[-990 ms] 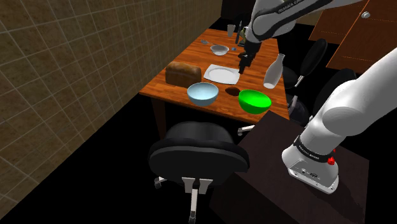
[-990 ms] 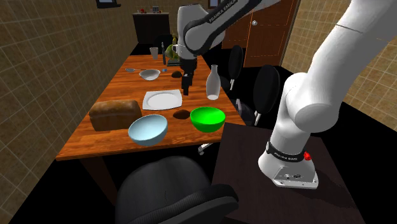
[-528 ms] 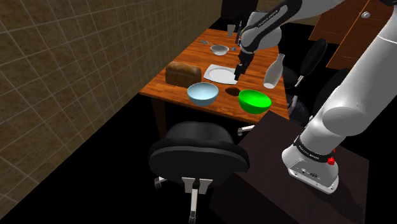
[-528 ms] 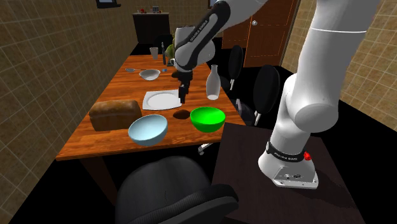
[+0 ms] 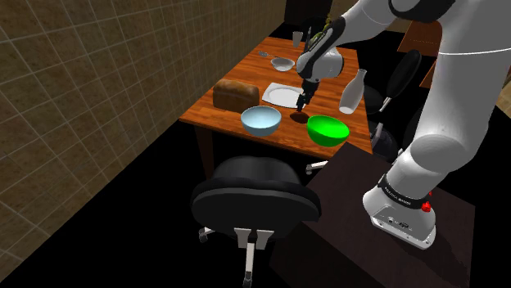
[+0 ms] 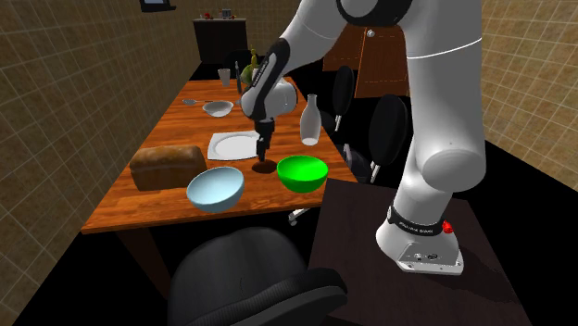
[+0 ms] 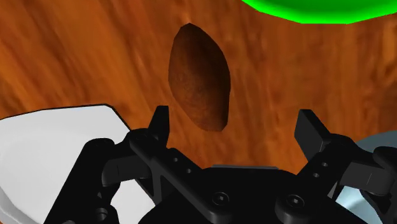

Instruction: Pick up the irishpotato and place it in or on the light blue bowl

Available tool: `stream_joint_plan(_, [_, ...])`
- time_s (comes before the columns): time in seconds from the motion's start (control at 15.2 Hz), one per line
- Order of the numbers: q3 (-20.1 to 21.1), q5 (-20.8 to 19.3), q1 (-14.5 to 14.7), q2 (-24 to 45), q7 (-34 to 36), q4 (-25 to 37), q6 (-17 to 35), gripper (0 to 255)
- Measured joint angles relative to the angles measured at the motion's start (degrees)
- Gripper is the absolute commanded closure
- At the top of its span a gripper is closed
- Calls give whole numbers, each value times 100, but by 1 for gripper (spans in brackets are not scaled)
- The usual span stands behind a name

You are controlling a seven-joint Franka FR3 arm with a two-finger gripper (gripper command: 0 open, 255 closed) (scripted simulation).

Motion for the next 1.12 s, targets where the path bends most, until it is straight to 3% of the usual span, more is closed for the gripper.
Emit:
stream_joint_plan(0.2, [216, 346, -310, 692, -343, 561, 65, 0])
stream_joint_plan(0.4, [345, 498, -444, 1045, -474, 782, 177, 0])
stream_joint_plan(1.12, [504, 657, -564, 1449, -590, 947, 416, 0])
